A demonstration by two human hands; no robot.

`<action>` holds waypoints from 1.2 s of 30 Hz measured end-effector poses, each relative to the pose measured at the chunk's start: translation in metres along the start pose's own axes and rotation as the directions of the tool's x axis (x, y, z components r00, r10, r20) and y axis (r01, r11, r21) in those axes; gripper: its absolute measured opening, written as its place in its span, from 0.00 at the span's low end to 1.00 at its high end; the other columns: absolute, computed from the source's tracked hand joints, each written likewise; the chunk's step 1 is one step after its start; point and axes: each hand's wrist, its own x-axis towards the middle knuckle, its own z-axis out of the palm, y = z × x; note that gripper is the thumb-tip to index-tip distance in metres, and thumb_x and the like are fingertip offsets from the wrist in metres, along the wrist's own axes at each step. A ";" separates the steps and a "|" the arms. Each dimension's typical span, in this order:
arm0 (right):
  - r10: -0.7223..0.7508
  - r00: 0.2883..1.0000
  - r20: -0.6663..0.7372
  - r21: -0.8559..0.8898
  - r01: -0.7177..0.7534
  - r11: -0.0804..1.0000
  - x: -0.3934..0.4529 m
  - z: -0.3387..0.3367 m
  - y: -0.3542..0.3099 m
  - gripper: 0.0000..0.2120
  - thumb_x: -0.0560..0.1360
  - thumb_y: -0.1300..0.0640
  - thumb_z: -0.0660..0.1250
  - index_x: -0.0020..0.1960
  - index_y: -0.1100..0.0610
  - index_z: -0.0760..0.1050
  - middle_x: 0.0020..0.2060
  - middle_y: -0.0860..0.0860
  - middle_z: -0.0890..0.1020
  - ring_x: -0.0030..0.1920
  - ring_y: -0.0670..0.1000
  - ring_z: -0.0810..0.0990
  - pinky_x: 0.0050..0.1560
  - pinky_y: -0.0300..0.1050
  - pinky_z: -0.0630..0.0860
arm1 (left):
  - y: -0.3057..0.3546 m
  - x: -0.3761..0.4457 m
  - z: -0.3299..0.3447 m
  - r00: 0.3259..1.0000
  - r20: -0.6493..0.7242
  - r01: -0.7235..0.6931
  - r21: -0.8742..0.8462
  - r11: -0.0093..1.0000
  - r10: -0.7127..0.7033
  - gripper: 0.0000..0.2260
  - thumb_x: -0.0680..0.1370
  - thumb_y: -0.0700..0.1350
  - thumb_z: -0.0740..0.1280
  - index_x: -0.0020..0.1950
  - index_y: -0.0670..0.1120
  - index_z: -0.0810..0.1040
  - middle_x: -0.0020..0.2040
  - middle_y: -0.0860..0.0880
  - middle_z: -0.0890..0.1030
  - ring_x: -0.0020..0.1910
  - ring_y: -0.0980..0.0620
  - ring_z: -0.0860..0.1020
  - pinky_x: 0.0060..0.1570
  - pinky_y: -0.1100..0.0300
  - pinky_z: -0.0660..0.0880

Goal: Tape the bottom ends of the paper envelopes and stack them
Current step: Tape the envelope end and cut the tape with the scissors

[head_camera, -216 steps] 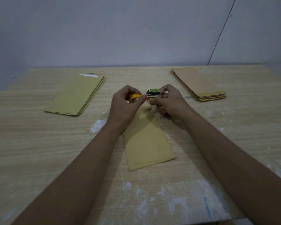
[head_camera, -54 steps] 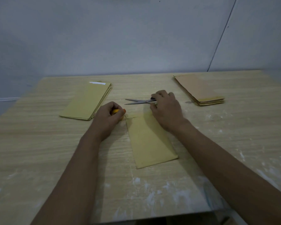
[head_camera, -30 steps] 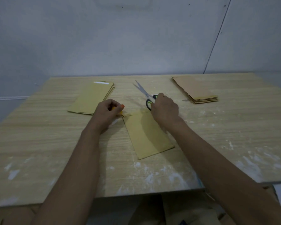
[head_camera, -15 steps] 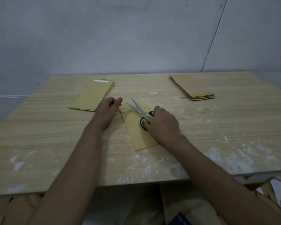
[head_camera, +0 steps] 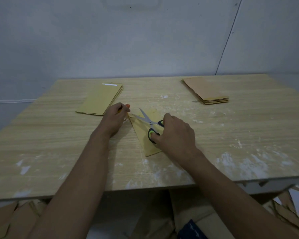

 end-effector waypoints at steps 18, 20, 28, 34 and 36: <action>-0.099 0.995 0.030 -0.093 0.101 0.991 0.008 0.010 -0.027 0.13 0.77 0.48 0.64 0.55 0.56 0.68 0.51 0.52 0.76 0.49 0.56 0.77 0.41 0.46 0.65 | -0.004 0.001 0.002 1.000 0.010 0.019 0.004 1.000 -0.019 0.11 0.83 0.49 0.61 0.56 0.43 0.76 0.51 0.49 0.76 0.51 0.50 0.74 0.50 0.56 0.70; -0.117 0.992 0.037 -0.109 0.121 0.987 0.011 0.011 -0.029 0.13 0.78 0.50 0.64 0.58 0.56 0.70 0.53 0.53 0.77 0.51 0.57 0.78 0.42 0.46 0.65 | -0.002 0.000 0.001 1.000 0.012 0.008 0.021 1.000 -0.008 0.09 0.84 0.47 0.61 0.57 0.43 0.76 0.53 0.48 0.75 0.54 0.50 0.74 0.52 0.56 0.69; -0.174 0.985 0.013 -0.154 0.174 0.973 0.018 0.014 -0.036 0.08 0.80 0.53 0.60 0.57 0.56 0.70 0.53 0.53 0.77 0.51 0.56 0.78 0.40 0.46 0.63 | -0.004 0.001 -0.001 0.997 -0.003 0.074 -0.032 0.997 -0.074 0.08 0.81 0.47 0.66 0.60 0.49 0.72 0.63 0.45 0.69 0.54 0.50 0.73 0.50 0.59 0.69; -0.198 0.980 0.016 -0.155 0.198 0.968 0.021 0.019 -0.040 0.08 0.80 0.53 0.61 0.57 0.56 0.70 0.52 0.53 0.77 0.51 0.57 0.78 0.40 0.47 0.64 | -0.005 0.002 -0.003 0.995 -0.013 0.102 -0.098 0.990 -0.104 0.11 0.81 0.46 0.67 0.61 0.48 0.71 0.65 0.44 0.69 0.54 0.49 0.74 0.41 0.65 0.70; -0.217 0.976 0.024 -0.164 0.218 0.962 0.022 0.021 -0.040 0.07 0.81 0.56 0.59 0.57 0.57 0.70 0.52 0.54 0.77 0.51 0.58 0.78 0.40 0.47 0.63 | -0.006 0.002 -0.003 0.994 -0.019 0.103 -0.114 0.988 -0.106 0.12 0.80 0.45 0.68 0.61 0.47 0.71 0.64 0.44 0.68 0.56 0.49 0.74 0.41 0.65 0.70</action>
